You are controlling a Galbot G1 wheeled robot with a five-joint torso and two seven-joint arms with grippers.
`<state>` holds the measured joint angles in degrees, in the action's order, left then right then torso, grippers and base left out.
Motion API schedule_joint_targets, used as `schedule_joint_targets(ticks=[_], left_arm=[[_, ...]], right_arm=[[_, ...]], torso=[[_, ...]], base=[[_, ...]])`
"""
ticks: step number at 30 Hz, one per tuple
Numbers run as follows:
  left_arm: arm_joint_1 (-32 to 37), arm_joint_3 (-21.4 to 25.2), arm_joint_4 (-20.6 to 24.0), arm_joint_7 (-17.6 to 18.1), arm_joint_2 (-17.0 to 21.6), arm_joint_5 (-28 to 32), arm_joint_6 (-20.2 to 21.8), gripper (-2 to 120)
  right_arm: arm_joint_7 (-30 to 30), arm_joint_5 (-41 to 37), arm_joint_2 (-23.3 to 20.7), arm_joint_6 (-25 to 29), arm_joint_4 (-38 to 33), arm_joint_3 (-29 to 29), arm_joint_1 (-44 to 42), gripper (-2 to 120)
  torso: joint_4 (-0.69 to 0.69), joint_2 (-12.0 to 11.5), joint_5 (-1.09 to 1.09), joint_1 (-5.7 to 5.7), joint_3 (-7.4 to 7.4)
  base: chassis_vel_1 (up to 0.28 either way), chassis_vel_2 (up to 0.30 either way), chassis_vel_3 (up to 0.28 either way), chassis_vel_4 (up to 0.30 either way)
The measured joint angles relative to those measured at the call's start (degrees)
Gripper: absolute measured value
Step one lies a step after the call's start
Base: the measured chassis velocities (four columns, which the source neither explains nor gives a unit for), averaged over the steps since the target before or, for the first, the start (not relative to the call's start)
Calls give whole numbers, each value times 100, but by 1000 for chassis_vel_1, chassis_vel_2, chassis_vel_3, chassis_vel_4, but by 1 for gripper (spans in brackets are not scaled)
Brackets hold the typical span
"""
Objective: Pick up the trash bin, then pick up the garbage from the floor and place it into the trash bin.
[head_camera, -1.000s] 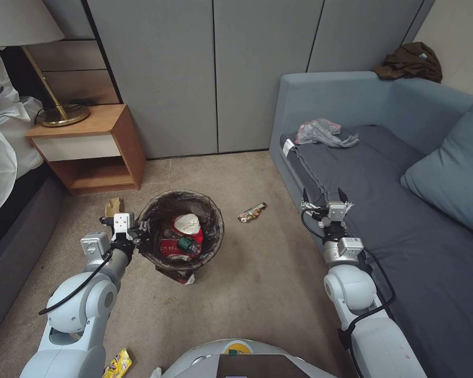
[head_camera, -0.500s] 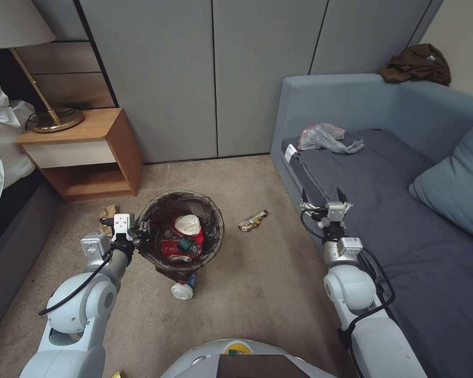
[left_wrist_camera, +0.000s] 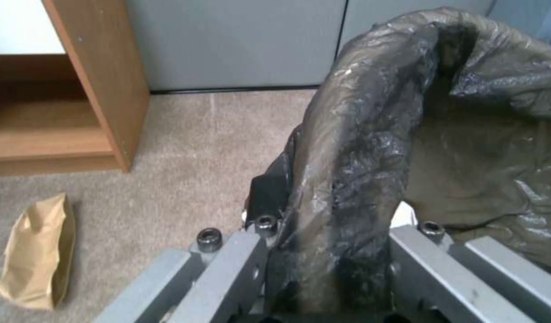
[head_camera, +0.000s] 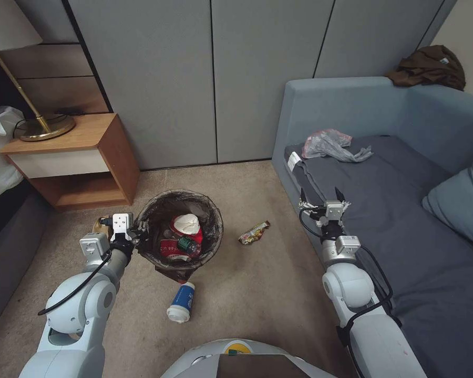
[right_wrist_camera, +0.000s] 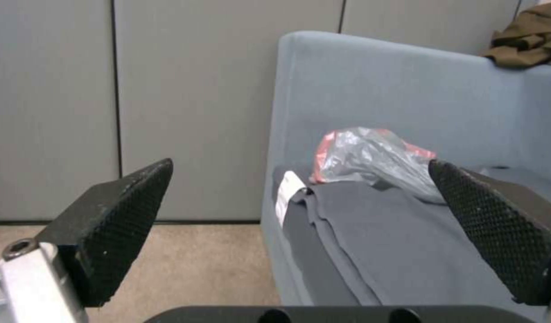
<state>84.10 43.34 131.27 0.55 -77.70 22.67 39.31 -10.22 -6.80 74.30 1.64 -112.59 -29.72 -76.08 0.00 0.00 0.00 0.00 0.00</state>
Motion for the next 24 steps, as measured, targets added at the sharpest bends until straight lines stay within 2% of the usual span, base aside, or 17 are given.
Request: schedule_joint_targets(ticks=[24], left_arm=[[-23, 18, -77, -10, -13, -2, -19, 6]], right_arm=[[-2, 1, 3, -25, 141, 58, 111, 100]], torso=[[0, 0, -1, 0, 0]], base=[[-125, 119, 127, -127]])
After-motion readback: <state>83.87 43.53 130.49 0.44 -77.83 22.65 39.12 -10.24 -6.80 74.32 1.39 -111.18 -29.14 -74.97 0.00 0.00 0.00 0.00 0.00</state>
